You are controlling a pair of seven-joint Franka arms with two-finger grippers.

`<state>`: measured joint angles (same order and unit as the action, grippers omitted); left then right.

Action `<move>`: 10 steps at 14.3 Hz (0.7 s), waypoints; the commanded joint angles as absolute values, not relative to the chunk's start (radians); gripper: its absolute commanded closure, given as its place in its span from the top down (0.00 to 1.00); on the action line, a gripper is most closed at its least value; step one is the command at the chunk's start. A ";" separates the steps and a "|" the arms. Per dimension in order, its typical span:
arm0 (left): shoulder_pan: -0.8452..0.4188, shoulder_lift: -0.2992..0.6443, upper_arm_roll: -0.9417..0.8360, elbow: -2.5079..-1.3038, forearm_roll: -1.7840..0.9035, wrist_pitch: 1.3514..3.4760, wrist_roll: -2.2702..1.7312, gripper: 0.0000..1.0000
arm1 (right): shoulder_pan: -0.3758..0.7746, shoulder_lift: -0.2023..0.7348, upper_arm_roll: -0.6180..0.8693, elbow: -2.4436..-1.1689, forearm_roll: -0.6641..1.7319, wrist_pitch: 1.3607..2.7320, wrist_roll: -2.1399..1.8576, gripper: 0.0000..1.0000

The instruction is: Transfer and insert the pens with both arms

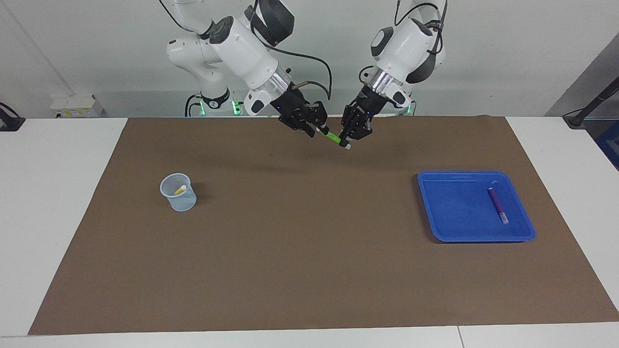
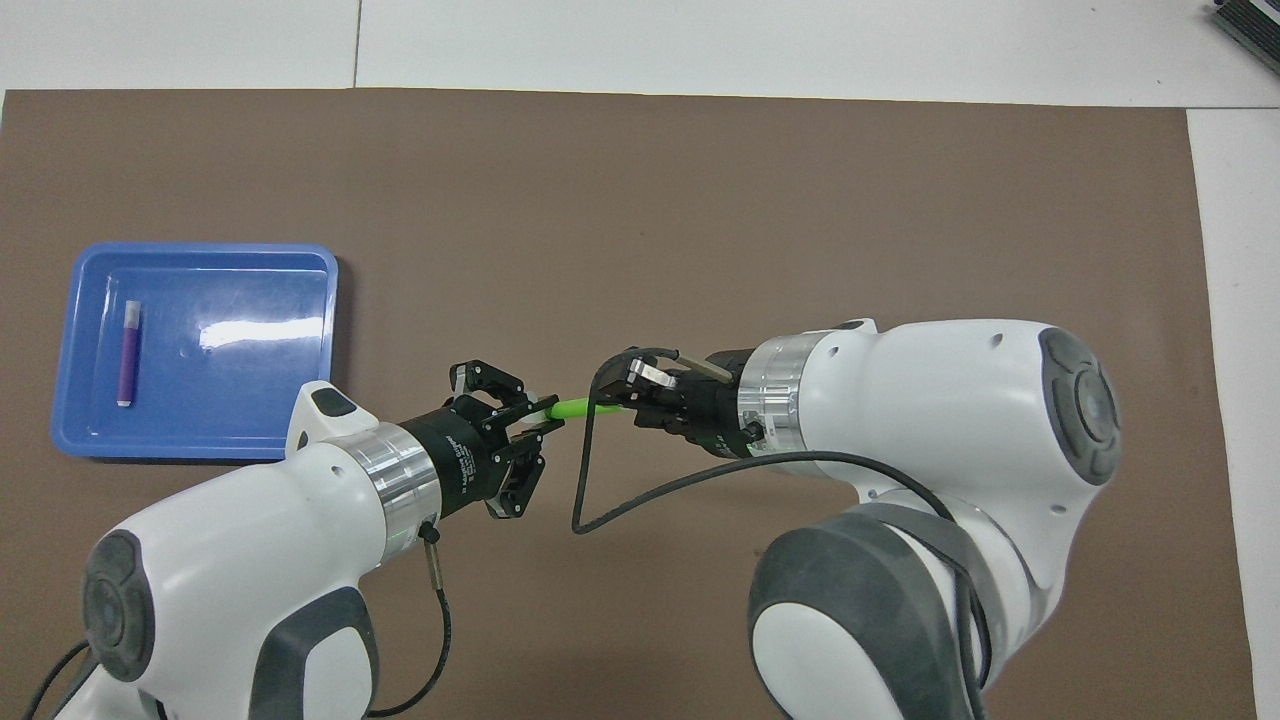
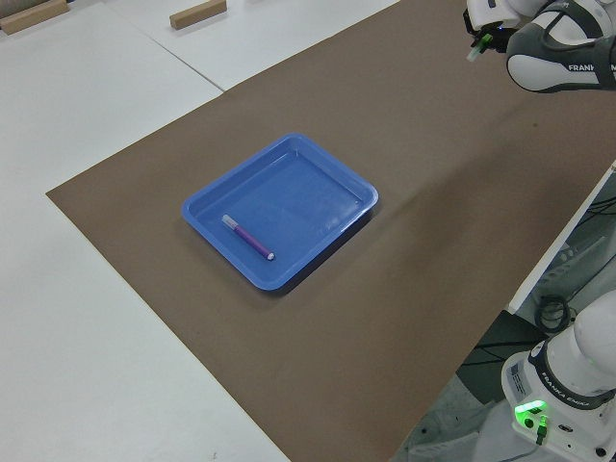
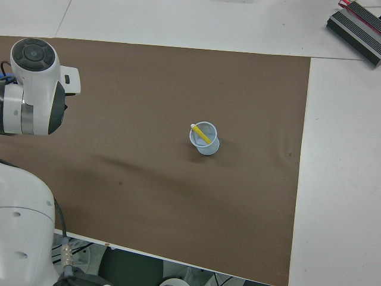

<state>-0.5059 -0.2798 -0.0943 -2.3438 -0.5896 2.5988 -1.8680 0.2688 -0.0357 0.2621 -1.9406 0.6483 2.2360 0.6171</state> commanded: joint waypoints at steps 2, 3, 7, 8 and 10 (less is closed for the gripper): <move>-0.518 -0.319 -0.091 -2.378 -0.606 2.619 -1.862 0.00 | 0.258 -0.035 0.271 -1.934 0.653 2.235 0.629 0.32; -0.517 -0.319 -0.091 -2.379 -0.606 2.620 -1.862 0.00 | 0.258 -0.035 0.270 -1.934 0.653 2.235 0.629 0.31; -0.517 -0.319 -0.091 -2.378 -0.606 2.622 -1.864 0.00 | 0.258 -0.035 0.270 -1.934 0.653 2.235 0.627 0.29; -0.517 -0.321 -0.091 -2.378 -0.606 2.622 -1.865 0.00 | 0.258 -0.035 0.270 -1.934 0.653 2.235 0.623 0.28; -0.517 -0.321 -0.091 -2.378 -0.606 2.622 -1.865 0.00 | 0.258 -0.035 0.270 -1.933 0.653 2.237 0.620 0.22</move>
<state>-0.5068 -0.2823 -0.0985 -2.3454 -0.5896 2.5990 -1.8673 0.2691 -0.0356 0.2641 -1.9332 0.6505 2.2388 0.6182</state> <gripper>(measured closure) 0.833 0.767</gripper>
